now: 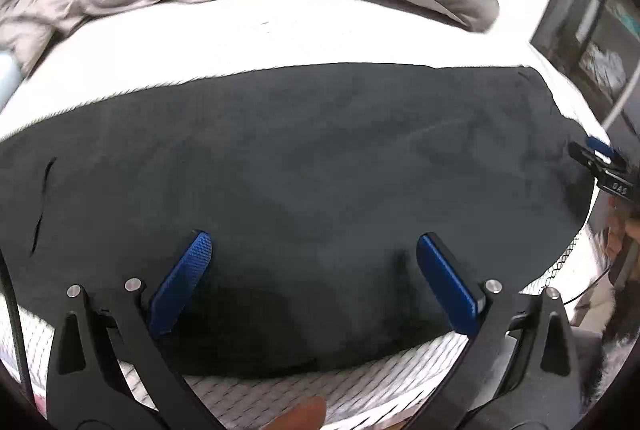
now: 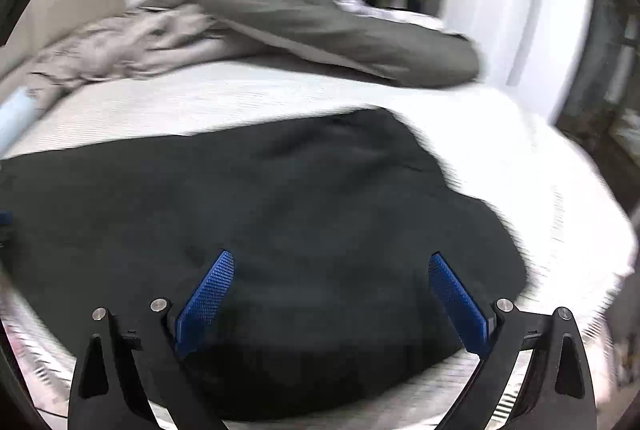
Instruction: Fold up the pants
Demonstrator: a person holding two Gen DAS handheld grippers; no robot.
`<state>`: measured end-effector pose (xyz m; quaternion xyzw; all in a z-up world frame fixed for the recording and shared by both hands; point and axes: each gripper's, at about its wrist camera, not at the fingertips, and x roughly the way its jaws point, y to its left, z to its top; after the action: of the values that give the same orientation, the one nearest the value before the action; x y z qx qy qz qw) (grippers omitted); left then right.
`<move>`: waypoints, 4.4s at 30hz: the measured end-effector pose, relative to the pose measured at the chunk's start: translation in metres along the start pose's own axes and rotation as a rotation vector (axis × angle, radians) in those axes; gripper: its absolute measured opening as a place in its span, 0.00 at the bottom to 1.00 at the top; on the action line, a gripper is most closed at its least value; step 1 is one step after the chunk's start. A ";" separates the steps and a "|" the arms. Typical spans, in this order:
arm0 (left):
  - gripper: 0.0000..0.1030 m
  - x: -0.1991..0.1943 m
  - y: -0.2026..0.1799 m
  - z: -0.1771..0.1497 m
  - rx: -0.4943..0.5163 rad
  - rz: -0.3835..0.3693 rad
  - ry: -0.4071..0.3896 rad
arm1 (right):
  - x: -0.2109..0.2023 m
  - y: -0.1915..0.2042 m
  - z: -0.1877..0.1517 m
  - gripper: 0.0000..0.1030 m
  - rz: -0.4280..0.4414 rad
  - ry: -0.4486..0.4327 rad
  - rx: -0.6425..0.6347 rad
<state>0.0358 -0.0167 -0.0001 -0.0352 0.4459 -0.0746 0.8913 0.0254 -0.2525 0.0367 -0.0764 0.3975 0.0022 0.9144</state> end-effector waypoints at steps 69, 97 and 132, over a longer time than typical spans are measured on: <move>1.00 0.074 0.031 0.071 0.098 0.062 0.170 | -0.010 -0.053 -0.044 0.99 -0.249 0.187 0.022; 0.99 0.091 -0.015 0.109 0.122 0.040 0.172 | -0.041 -0.023 -0.041 0.97 -0.271 0.151 0.004; 1.00 0.059 -0.004 0.063 0.138 0.074 0.133 | -0.053 0.085 -0.016 0.99 0.305 0.116 -0.226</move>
<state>0.1209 -0.0310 -0.0081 0.0478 0.4989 -0.0742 0.8622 -0.0280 -0.1679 0.0522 -0.1175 0.4538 0.1808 0.8646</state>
